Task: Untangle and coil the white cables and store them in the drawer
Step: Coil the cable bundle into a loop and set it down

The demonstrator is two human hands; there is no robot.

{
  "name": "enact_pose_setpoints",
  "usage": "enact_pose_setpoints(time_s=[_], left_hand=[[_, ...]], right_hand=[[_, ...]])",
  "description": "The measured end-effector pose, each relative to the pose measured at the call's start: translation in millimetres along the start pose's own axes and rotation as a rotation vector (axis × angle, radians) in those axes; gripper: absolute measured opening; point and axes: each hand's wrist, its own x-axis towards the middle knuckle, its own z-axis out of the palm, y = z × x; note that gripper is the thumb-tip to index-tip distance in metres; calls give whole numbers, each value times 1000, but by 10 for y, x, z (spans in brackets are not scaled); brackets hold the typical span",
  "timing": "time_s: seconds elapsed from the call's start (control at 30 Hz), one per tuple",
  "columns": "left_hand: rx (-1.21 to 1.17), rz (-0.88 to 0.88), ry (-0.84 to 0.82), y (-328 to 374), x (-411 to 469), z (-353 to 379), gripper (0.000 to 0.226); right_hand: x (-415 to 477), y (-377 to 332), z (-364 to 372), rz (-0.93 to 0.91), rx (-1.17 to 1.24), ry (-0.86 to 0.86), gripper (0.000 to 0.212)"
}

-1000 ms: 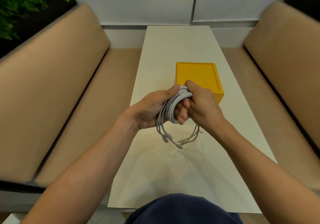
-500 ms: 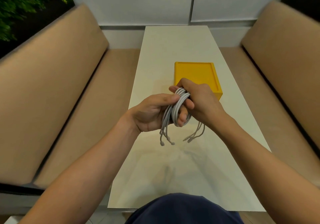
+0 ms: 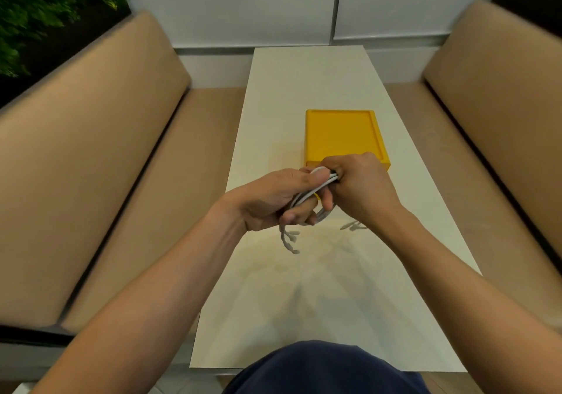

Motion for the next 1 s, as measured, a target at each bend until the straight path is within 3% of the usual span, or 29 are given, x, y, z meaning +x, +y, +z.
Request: enact_pose_setpoints(time_s=[0.13, 0.23, 0.4, 0.53, 0.77, 1.0], left_hand=[[-213, 129, -28, -114, 19, 27, 39], [-352, 223, 10, -204, 34, 92, 37], [-482, 286, 88, -221, -5, 103, 44], [-535, 370, 33, -130, -40, 14, 50], [-498, 455, 146, 2, -71, -76, 46], [-408, 458, 291, -60, -52, -41, 47]], right_hand=[[30, 91, -41, -22, 389, -40, 19], [11, 168, 21, -91, 526, -130, 22], [-109, 224, 61, -115, 714, -345, 60], [-173, 218, 220, -25, 792, -264, 46], [-250, 85, 393, 68, 765, -65, 25], [-239, -56, 353, 380, 991, -158, 28]])
